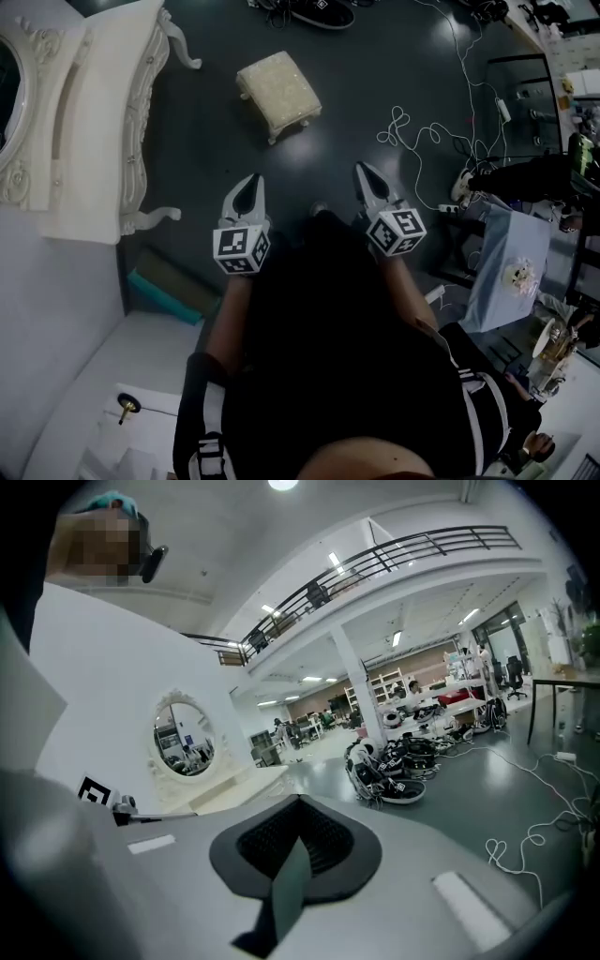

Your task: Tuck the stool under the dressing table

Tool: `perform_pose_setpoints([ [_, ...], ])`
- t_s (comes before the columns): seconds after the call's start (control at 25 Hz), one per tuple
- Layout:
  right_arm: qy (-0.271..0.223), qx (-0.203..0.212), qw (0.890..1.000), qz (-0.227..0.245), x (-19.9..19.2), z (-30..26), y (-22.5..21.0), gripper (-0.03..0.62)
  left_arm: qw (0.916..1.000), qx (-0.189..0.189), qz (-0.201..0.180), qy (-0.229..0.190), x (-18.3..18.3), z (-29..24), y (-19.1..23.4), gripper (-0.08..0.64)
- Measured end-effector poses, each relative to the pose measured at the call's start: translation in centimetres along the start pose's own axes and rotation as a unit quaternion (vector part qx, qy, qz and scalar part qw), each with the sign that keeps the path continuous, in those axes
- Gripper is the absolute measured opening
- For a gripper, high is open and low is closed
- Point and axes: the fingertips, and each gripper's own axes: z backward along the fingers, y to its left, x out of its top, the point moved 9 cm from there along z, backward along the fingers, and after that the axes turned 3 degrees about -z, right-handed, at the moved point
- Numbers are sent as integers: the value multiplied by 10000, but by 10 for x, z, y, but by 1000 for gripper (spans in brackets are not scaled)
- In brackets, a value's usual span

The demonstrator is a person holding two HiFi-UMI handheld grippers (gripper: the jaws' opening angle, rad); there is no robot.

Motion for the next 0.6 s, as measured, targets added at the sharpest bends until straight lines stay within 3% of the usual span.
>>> perform_pose_setpoints([
  [0.28,7,-68,9995,-315,-4,-16,-7,-2,9997,-89,214,76,-4,-20,8,9],
  [0.6,145,206,9992,-296,23,-73,-72,-2,9992,122,321,205,13,-94,0,9],
])
